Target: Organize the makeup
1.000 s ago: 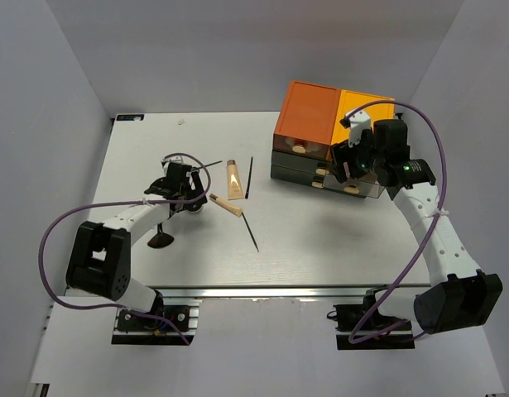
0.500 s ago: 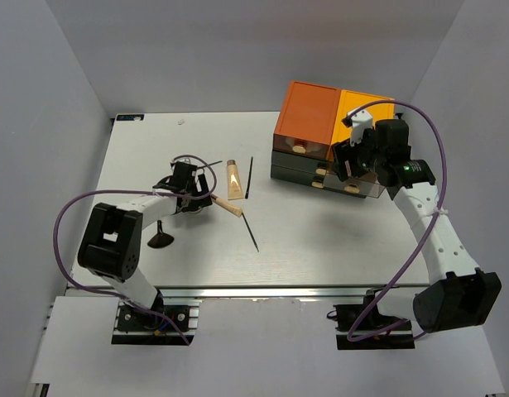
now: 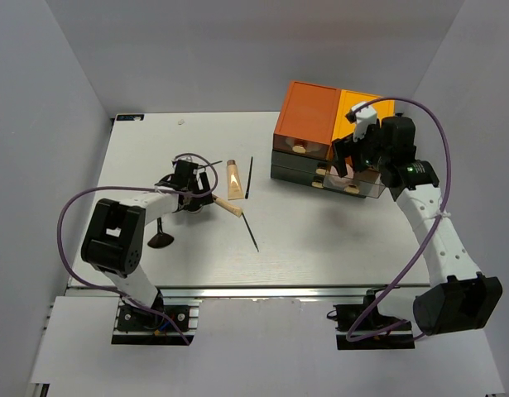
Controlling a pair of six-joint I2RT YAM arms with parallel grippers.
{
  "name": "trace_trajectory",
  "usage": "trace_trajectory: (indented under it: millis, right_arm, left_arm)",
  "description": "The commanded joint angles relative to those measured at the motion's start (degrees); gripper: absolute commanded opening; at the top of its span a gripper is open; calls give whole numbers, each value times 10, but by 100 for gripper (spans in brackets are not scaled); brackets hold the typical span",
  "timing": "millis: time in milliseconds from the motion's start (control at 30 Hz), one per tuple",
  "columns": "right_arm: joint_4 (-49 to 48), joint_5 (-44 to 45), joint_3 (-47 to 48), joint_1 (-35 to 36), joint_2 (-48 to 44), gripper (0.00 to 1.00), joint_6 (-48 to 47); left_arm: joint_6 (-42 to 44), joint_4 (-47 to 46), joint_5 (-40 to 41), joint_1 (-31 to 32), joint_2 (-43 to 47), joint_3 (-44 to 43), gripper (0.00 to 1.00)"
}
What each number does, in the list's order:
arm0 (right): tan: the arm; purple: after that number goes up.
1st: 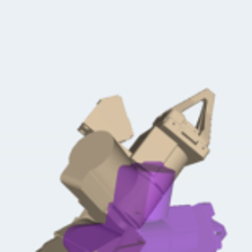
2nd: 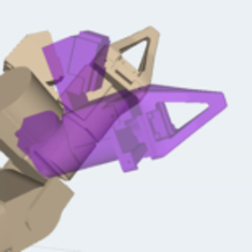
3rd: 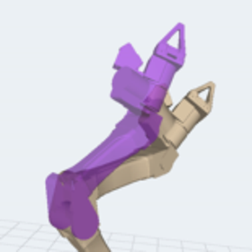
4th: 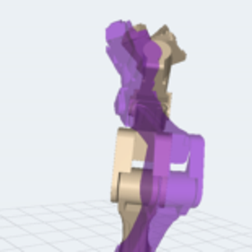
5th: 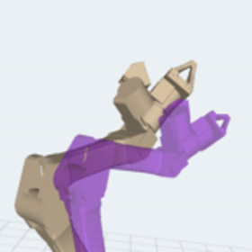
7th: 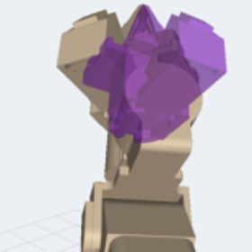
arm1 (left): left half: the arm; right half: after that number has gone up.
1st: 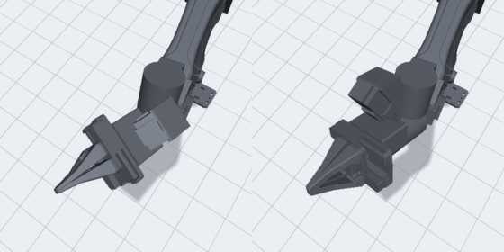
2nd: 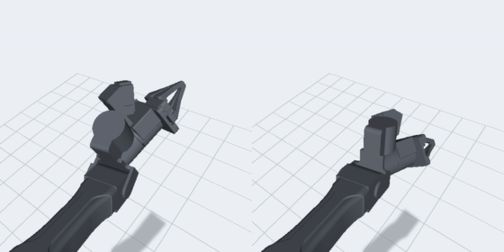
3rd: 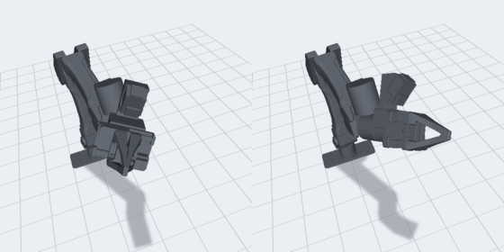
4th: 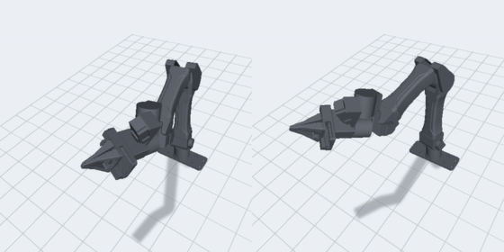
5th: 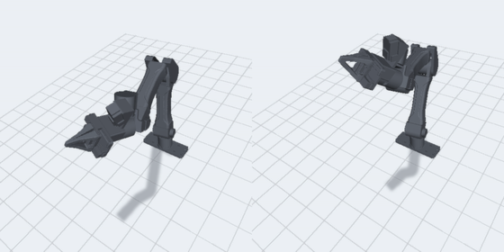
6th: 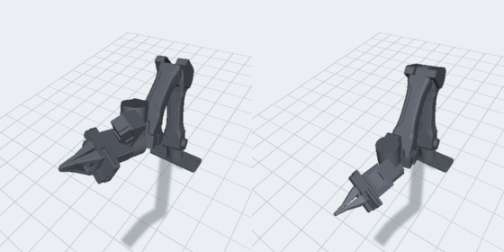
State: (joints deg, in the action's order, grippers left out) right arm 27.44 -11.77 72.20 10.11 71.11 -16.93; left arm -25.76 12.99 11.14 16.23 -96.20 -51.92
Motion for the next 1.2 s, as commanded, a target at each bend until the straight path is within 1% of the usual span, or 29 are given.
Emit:
trace_trajectory:
  millis: [0, 33, 67, 100, 167, 200, 267, 300, 400, 467, 500, 533, 600, 633, 667, 700, 733, 767, 800, 833, 867, 900, 933, 967, 1000, 1033, 1067, 1100, 1167]
  right_arm:
    - [-59, -21, -5, -6, -34, 89, 5]
    - [-63, -26, -6, -8, -39, 89, 8]
    - [-69, -27, -8, -9, -47, 89, 10]
    - [-74, -30, -12, -10, -49, 89, 14]
    - [-83, -33, -14, -11, -54, 89, 18]
    - [-84, -34, -14, -12, -55, 89, 20]
    - [-86, -37, -14, -15, -60, 89, 24]
    - [-87, -39, -14, -16, -62, 89, 25]
    - [-101, -58, -16, -27, -74, 88, 30]
    - [-128, -66, -27, -40, -92, 74, 42]
    - [-143, -69, -33, -47, -99, 64, 51]
    - [-157, -78, -46, -58, -111, 44, 59]
    - [-176, -95, -50, -69, -114, 22, 81]
    - [-179, -102, -51, -82, -114, 0, 93]
    - [-184, -106, -52, -90, -113, 0, 117]
    - [-197, -114, -54, -95, -113, 0, 130]
    - [-205, -119, -57, -123, -115, 0, 141]
    - [-214, -122, -61, -132, -116, 0, 159]
    - [-227, -126, -62, -141, -117, 0, 165]
    - [-231, -127, -63, -157, -117, 0, 166]
    - [-234, -130, -61, -163, -118, 0, 166]
    - [-234, -131, -59, -170, -116, 0, 170]
    - [-233, -132, -58, -178, -116, 0, 181]
    - [-233, -134, -58, -185, -117, 0, 183]
    - [-231, -138, -59, -192, -118, 0, 188]
    - [-227, -139, -60, -195, -120, 0, 188]
    - [-225, -140, -61, -198, -122, 0, 188]
    - [-223, -143, -65, -201, -124, 0, 185]
    - [-219, -143, -70, -204, -132, 0, 177]
  left_arm:
    - [4, -5, -6, -2, -7, -19, 98]
    - [4, -4, -6, -2, -8, -20, 97]
    - [6, -3, -3, -3, -13, -21, 91]
    - [6, -1, 0, -2, -17, -22, 88]
    - [5, 1, 5, -2, -21, -26, 77]
    - [6, 1, 9, -2, -23, -26, 59]
    - [7, 2, 10, -2, -20, -30, 40]
    - [7, 4, 8, -2, -13, -32, 25]
    - [2, 12, -10, -1, 16, -44, 6]
    - [-11, -1, -60, 8, 68, -51, 2]
    - [-18, -11, -83, 17, 86, -62, 0]
    - [-24, -42, -142, 40, 115, -70, 0]
    - [-53, -69, -189, 73, 127, -112, 0]
    - [-61, -85, -222, 110, 118, -134, 0]
    - [-76, -95, -239, 127, 110, -155, 0]
    - [-86, -104, -251, 144, 98, -198, 0]
    - [-93, -124, -262, 158, 85, -219, 0]
    - [-111, -145, -290, 184, 53, -239, 0]
    - [-119, -153, -295, 196, 35, -262, 0]
    - [-124, -160, -299, 215, 15, -314, 0]
    - [-129, -162, -312, 223, -31, -344, 0]
    - [-131, -161, -313, 231, -54, -373, 0]
    - [-134, -162, -317, 243, -77, -433, 0]
    - [-141, -162, -328, 247, -126, -462, 0]
    - [-142, -148, -332, 253, -150, -494, 0]
    - [-142, -137, -336, 264, -173, -558, 0]
    - [-141, -133, -340, 269, -194, -586, 0]
    - [-141, -104, -348, 275, -231, -613, 0]
    - [-134, -83, -349, 292, -260, -671, 2]
